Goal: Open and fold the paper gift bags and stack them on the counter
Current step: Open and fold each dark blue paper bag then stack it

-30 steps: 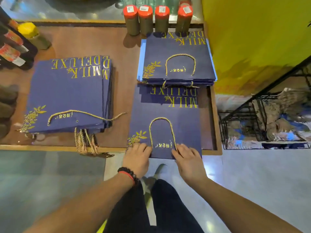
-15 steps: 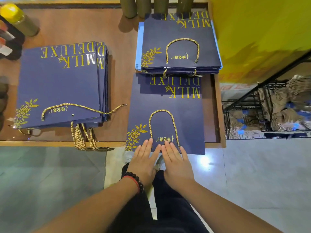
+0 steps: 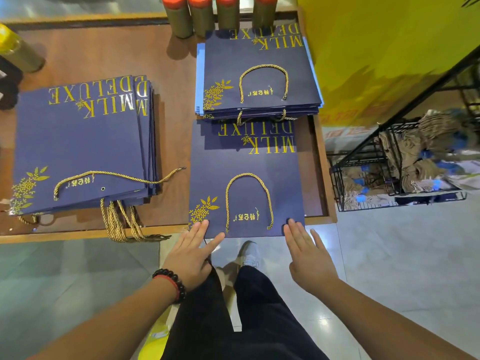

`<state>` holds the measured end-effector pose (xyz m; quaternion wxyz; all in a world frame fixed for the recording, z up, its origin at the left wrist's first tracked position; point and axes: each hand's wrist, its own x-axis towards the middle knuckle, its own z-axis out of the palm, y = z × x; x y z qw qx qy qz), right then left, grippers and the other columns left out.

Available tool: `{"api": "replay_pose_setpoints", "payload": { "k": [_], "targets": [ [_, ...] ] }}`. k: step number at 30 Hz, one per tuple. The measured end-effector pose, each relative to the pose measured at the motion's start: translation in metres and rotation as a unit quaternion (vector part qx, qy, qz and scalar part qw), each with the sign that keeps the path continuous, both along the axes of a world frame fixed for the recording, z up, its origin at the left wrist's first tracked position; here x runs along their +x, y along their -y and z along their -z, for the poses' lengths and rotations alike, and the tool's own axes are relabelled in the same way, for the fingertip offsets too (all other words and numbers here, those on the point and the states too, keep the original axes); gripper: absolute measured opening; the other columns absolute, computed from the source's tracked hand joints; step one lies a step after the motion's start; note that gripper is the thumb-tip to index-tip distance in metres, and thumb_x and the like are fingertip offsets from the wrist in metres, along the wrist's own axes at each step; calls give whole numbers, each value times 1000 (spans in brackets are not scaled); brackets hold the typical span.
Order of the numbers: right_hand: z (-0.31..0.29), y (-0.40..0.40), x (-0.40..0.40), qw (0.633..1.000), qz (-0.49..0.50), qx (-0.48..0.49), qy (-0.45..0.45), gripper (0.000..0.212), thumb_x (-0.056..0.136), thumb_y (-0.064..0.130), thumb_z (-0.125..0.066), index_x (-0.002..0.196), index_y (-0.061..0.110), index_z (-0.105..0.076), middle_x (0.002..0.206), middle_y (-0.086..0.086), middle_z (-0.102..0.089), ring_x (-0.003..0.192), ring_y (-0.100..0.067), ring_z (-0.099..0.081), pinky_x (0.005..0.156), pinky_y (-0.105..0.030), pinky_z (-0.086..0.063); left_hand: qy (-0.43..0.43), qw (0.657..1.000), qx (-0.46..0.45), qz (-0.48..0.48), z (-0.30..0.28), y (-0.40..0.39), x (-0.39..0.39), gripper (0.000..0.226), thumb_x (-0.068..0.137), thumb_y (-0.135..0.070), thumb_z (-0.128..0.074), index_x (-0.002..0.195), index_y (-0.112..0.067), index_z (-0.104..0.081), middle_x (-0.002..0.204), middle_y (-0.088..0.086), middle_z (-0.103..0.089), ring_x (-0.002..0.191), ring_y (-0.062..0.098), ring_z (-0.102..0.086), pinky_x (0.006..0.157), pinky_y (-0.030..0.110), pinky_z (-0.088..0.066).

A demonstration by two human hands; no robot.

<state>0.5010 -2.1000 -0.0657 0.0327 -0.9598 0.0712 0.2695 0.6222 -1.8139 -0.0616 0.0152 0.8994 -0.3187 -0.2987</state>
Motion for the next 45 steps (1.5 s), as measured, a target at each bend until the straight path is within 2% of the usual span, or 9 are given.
{"api": "replay_pose_setpoints", "payload": {
  "k": [4, 6, 10, 13, 18, 22, 29, 35, 45],
  "targets": [
    [-6, 4, -4, 999, 37, 14, -25, 84, 91, 24, -49, 155, 14, 5, 161, -5, 15, 151, -24, 0, 118, -36, 1, -49, 998, 4, -29, -5, -9, 4, 73, 92, -32, -42, 151, -43, -1, 153, -5, 22, 146, 21, 18, 116, 32, 3],
    [-11, -2, -2, 987, 133, 83, -18, 78, 96, 25, -46, 156, 16, 5, 162, -1, 17, 149, -24, -14, 118, -29, -18, -72, 997, -9, -42, -10, -6, 5, 68, 94, -32, -42, 151, -41, -7, 152, -6, 22, 147, 21, 16, 118, 32, 0],
    [-32, -17, 23, 868, 405, 280, 66, 62, 97, 17, -51, 152, 19, -24, 160, 1, -22, 127, -24, -50, 101, -32, -43, -127, 942, -126, -284, -25, 21, 18, 48, 94, -20, -53, 142, -18, -45, 157, 7, -15, 146, 21, -11, 113, 29, -17],
    [-44, -12, 48, 760, 557, 318, 107, 30, 94, 18, -52, 123, 14, -55, 122, -5, -63, 105, -26, -58, 91, -38, -48, -118, 858, -179, -466, -33, 39, 38, 25, 84, -7, -62, 108, -10, -54, 112, 12, -55, 105, 30, -55, 84, 32, -41],
    [-58, 0, 52, 807, 494, 316, 71, 36, 98, 32, -52, 125, 9, -55, 113, -8, -64, 94, -29, -57, 76, -33, -42, -174, 777, -194, -572, -40, 36, 62, 24, 81, -1, -69, 101, -2, -55, 90, 13, -63, 76, 25, -59, 69, 31, -46],
    [-68, 7, 39, 771, 506, 381, 62, 23, 98, 27, -52, 118, 15, -55, 94, -4, -63, 74, -21, -58, 71, -38, -53, -246, 723, -245, -598, -53, 29, 55, 14, 88, 9, -59, 96, -2, -56, 83, 12, -62, 69, 22, -60, 57, 29, -51],
    [-89, 7, 12, 763, 481, 414, 120, 14, 99, 11, -47, 97, 22, -56, 73, 1, -56, 62, -17, -49, 62, -31, -43, -218, 714, -316, -586, -66, 22, 18, 23, 88, 9, -59, 99, -11, -56, 96, 13, -65, 85, 25, -63, 73, 36, -52],
    [-102, 3, 3, 747, 475, 427, 185, 17, 98, 15, -52, 115, 17, -54, 100, 0, -63, 84, -17, -57, 77, -34, -47, -180, 722, -363, -561, -85, 10, 8, 30, 86, 6, -62, 113, -6, -59, 105, 15, -69, 96, 32, -66, 84, 47, -54],
    [-129, 14, 39, 727, 451, 437, 277, 18, 98, 9, -51, 115, 14, -53, 96, 6, -60, 83, -14, -54, 75, -31, -41, -124, 724, -420, -532, -137, 40, 42, 24, 86, 5, -64, 99, -15, -60, 94, 3, -69, 87, 18, -66, 74, 26, -52]
  ]
}}
